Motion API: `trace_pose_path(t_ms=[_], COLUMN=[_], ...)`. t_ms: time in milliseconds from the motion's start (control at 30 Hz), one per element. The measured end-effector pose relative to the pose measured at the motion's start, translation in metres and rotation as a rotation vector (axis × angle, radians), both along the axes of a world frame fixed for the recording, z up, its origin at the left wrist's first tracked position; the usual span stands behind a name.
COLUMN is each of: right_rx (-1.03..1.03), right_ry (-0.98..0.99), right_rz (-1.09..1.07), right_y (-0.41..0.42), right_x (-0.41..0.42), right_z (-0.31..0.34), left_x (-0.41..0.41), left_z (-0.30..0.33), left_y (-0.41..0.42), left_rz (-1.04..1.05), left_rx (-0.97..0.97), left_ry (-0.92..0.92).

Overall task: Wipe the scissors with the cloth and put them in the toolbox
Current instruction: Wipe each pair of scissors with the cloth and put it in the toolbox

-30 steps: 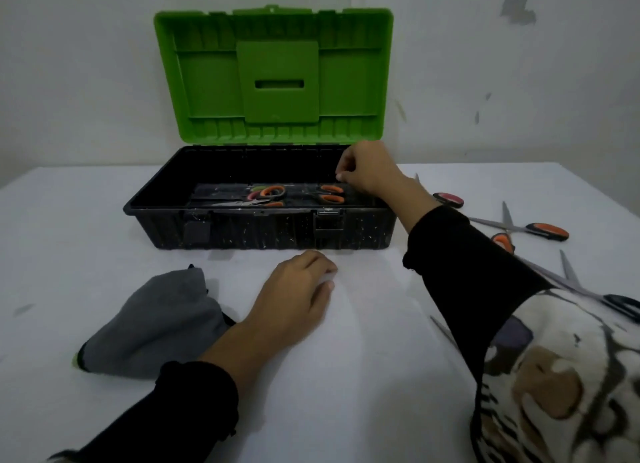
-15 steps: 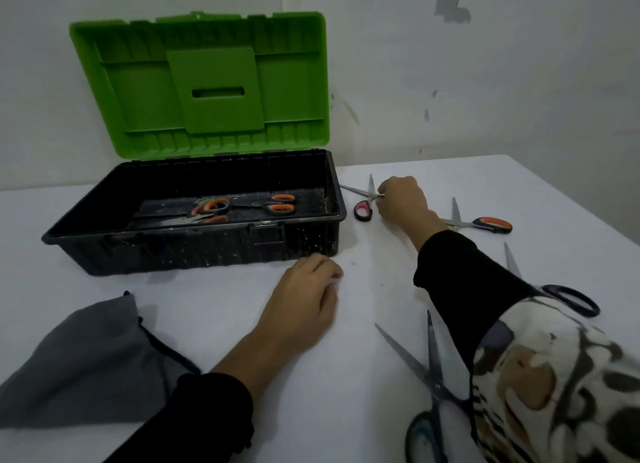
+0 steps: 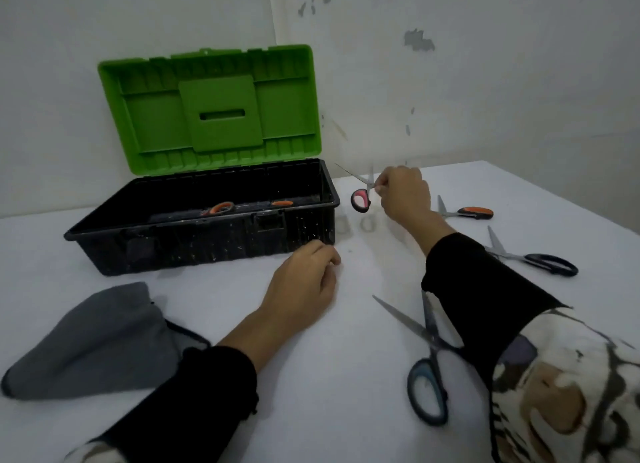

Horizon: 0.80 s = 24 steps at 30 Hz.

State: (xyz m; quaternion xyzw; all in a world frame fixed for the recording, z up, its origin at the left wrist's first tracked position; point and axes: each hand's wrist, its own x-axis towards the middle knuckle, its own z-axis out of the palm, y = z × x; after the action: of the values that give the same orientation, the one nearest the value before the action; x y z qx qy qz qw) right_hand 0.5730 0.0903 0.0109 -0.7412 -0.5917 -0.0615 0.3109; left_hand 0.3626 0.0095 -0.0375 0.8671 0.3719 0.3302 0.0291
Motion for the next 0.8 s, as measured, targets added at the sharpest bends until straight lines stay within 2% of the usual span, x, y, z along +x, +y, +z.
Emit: trace_pose_path(t_ms=[67, 233, 367, 533, 600, 700, 800], right_rx=[0.085, 0.225, 0.342, 0.365, 0.304, 0.064, -0.077], right_ry=[0.063, 0.103, 0.155, 0.304, 0.451, 0.865, 1.041], right_rz=[0.051, 0.204, 0.374, 0.551, 0.604, 0.728, 0.724], right_y=[-0.020, -0.063, -0.096, -0.127, -0.134, -0.139, -0.135], right_x=[-0.010, -0.045, -0.079, -0.124, -0.140, -0.166, -0.188], right_z=[0.006, 0.019, 0.023, 0.027, 0.031, 0.043, 0.048], left_x=[-0.004, -0.016, -0.035, -0.071, -0.089, -0.120, -0.148], left_z=[0.002, 0.030, 0.051, 0.054, 0.053, 0.053, 0.052], left_y=[-0.008, -0.033, -0.051, -0.066, -0.066, -0.063, -0.062], left_rz=[0.016, 0.099, 0.129, 0.232, 0.279, 0.334, 0.314], left_rx=[0.016, -0.034, -0.078, -0.045, -0.037, -0.079, -0.112], left_ry=[-0.074, -0.413, -0.513, -0.598, -0.618, -0.667, -0.714])
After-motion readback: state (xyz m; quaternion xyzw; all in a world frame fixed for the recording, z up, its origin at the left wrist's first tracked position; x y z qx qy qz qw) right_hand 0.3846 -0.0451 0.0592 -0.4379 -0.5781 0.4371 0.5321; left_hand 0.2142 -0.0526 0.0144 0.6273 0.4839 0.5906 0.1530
